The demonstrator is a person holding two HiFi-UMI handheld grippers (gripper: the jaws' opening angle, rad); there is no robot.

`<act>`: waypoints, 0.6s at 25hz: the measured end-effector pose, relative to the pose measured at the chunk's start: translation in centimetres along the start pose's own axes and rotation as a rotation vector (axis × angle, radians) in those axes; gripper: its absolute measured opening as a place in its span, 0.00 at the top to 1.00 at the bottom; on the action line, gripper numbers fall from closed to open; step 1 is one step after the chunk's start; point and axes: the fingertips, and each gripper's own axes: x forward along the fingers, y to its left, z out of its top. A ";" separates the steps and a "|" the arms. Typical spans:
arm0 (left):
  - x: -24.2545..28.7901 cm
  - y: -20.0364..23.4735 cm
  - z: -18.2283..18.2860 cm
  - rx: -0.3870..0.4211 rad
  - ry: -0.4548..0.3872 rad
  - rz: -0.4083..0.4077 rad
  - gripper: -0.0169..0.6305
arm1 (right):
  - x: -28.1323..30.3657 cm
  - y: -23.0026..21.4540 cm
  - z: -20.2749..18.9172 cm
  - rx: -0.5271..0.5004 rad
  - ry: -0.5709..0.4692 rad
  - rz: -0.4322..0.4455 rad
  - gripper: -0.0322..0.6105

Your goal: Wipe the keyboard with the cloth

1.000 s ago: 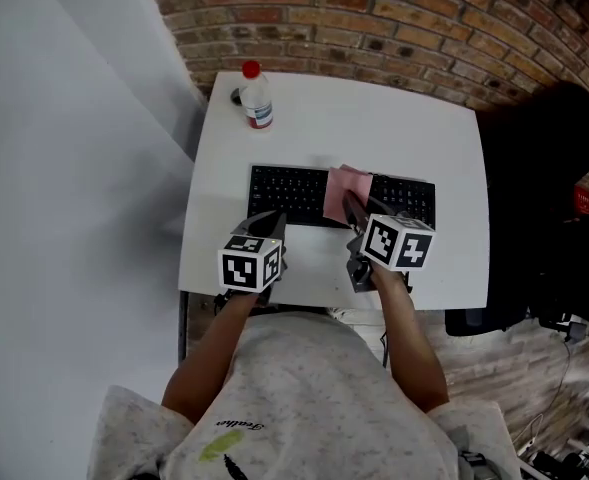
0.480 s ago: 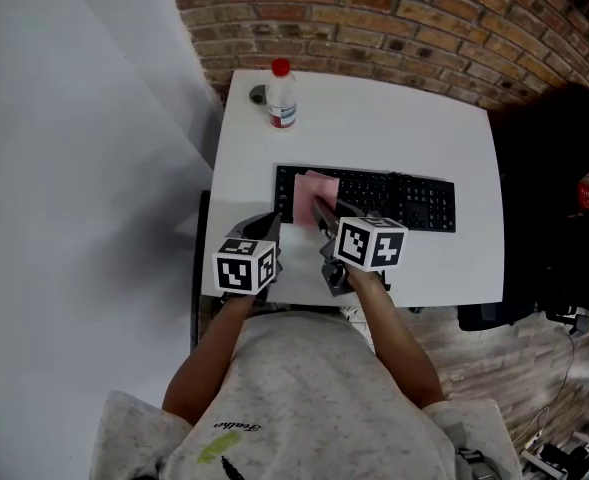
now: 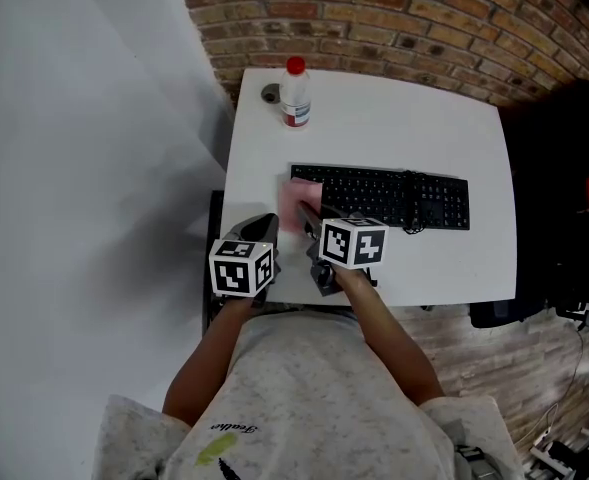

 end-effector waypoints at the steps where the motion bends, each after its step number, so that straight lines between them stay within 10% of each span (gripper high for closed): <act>1: 0.0 -0.1 0.0 0.002 0.002 -0.003 0.98 | 0.0 -0.2 -0.2 0.000 0.002 -0.007 0.91; 15: 2.0 -4.2 -0.4 0.041 0.025 -0.063 0.98 | -3.1 -3.8 -0.2 0.034 -0.023 -0.068 0.91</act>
